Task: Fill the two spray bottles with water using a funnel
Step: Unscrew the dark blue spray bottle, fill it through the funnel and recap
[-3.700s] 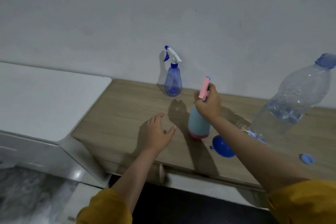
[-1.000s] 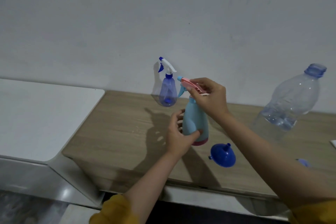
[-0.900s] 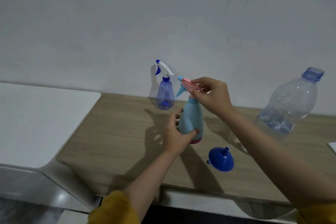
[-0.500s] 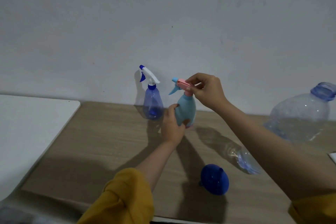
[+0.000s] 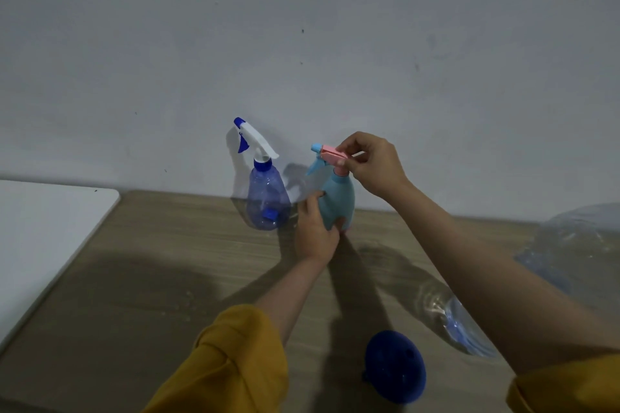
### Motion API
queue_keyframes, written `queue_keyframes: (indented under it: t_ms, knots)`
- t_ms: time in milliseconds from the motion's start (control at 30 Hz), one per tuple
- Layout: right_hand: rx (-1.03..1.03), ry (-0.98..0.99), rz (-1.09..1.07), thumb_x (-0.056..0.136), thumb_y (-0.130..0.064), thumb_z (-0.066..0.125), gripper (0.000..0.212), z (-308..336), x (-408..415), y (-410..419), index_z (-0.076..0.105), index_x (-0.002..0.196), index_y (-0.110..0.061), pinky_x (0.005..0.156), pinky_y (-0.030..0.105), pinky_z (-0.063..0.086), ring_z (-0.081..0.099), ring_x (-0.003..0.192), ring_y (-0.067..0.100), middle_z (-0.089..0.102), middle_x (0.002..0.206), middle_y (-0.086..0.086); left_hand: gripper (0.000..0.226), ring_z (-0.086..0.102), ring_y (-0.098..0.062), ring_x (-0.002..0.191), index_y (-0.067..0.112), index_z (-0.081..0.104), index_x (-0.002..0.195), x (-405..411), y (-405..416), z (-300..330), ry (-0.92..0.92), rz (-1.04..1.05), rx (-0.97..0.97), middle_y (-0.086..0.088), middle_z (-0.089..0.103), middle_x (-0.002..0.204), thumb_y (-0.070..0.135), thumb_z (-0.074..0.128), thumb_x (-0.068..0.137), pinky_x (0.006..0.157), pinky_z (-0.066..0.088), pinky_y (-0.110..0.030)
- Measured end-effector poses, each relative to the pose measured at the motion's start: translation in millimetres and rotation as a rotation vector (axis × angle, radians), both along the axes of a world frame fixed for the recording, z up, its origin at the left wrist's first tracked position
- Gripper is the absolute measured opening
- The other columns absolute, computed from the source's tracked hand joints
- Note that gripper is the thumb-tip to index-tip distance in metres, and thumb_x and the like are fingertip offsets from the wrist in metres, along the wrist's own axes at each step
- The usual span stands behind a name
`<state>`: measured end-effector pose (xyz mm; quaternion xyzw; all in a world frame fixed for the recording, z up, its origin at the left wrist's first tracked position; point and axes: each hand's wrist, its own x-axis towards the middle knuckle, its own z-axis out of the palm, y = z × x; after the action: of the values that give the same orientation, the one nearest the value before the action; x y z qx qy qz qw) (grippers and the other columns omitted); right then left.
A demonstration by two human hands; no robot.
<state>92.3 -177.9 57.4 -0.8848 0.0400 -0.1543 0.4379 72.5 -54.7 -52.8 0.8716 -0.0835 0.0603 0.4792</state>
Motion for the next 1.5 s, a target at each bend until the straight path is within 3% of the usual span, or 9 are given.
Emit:
queue_keyframes:
  t_ms: [167,367,633,767,867,1000,1133,1400,1500]
  knots:
    - [-0.211,-0.056,-0.021,0.078,-0.016,0.076,0.019,-4.5,-0.9,5.6,0.065,0.094,-0.017,0.075,0.031,0.052,0.061,0.091,0.021,0.066,0.100,0.006,0.057,0.047,-0.020,0.119,0.017,0.044,0.126,-3.5,8.0,0.5,-0.062,0.021,0.049,-0.004,0.046,0.131,0.030,0.072,0.078,0.090,0.046,-0.029]
    - [-0.259,-0.578,0.045,0.081,-0.008,0.069,0.009,1.7,-4.1,49.7,0.068,0.088,-0.003,0.071,0.013,0.046,0.062,0.078,0.018,0.067,0.086,0.010,0.059,0.048,-0.032,0.114,0.007,0.051,0.120,-9.6,48.3,0.0,-0.243,0.288,0.013,-0.017,0.044,0.130,0.031,0.076,0.072,0.087,0.050,-0.047]
    - [-0.111,-0.245,0.140,0.082,-0.021,0.074,0.031,-4.7,23.1,106.0,0.063,0.109,-0.014,0.075,0.025,0.056,0.062,0.088,0.015,0.066,0.107,0.007,0.076,0.045,-0.027,0.122,0.009,0.042,0.130,26.0,103.3,15.4,-0.185,0.237,0.000,-0.010,0.050,0.132,0.029,0.081,0.068,0.104,0.038,-0.044]
    - [-0.132,-0.166,0.100,0.080,-0.024,0.075,0.041,-22.8,33.4,119.9,0.050,0.112,-0.020,0.076,0.039,0.058,0.063,0.091,0.022,0.065,0.109,0.007,0.076,0.053,-0.025,0.115,0.016,0.038,0.133,30.2,104.8,13.9,-0.070,0.128,-0.069,-0.006,0.053,0.129,0.022,0.081,0.069,0.090,0.052,-0.041]
    - [-0.132,-0.198,0.044,0.082,-0.024,0.074,0.044,-31.5,34.6,128.6,0.045,0.114,-0.019,0.071,0.033,0.057,0.063,0.087,0.022,0.065,0.107,0.007,0.073,0.049,-0.016,0.117,0.016,0.033,0.135,32.6,101.4,15.7,-0.013,0.056,-0.157,0.001,0.048,0.132,0.012,0.075,0.076,0.084,0.047,-0.014]
    - [-0.107,-0.275,-0.020,0.084,-0.016,0.069,0.035,-34.7,32.4,130.6,0.048,0.112,-0.014,0.062,0.027,0.052,0.063,0.082,0.023,0.065,0.097,0.008,0.056,0.052,-0.019,0.115,0.020,0.040,0.126,30.2,98.4,14.2,-0.068,0.087,-0.178,0.005,0.052,0.121,0.002,0.069,0.081,0.070,0.049,-0.007]
    - [-0.007,-0.325,-0.008,0.081,-0.014,0.072,0.035,-24.6,14.6,124.8,0.048,0.107,-0.018,0.063,0.040,0.056,0.063,0.074,0.023,0.063,0.092,0.005,0.070,0.052,-0.020,0.117,0.015,0.043,0.130,15.3,100.9,21.1,-0.096,0.093,-0.183,-0.004,0.052,0.130,0.012,0.080,0.070,0.085,0.048,-0.022]
    - [0.137,-0.290,0.024,0.072,-0.010,0.078,0.044,5.5,-90.7,102.7,0.050,0.101,-0.028,0.058,0.042,0.057,0.067,0.066,0.015,0.062,0.086,-0.014,0.079,0.049,-0.011,0.102,0.012,0.048,0.122,-75.6,104.5,30.7,-0.234,0.020,-0.061,-0.004,0.050,0.120,0.039,0.086,0.057,0.074,0.033,-0.005]
    - [0.101,-0.278,0.043,0.072,-0.009,0.080,0.045,5.7,-133.6,95.2,0.050,0.102,-0.025,0.058,0.041,0.058,0.068,0.068,0.014,0.061,0.088,-0.018,0.082,0.047,-0.011,0.104,0.013,0.045,0.125,-114.2,100.4,23.0,-0.199,-0.042,-0.064,-0.005,0.045,0.125,0.041,0.084,0.058,0.076,0.036,-0.009]
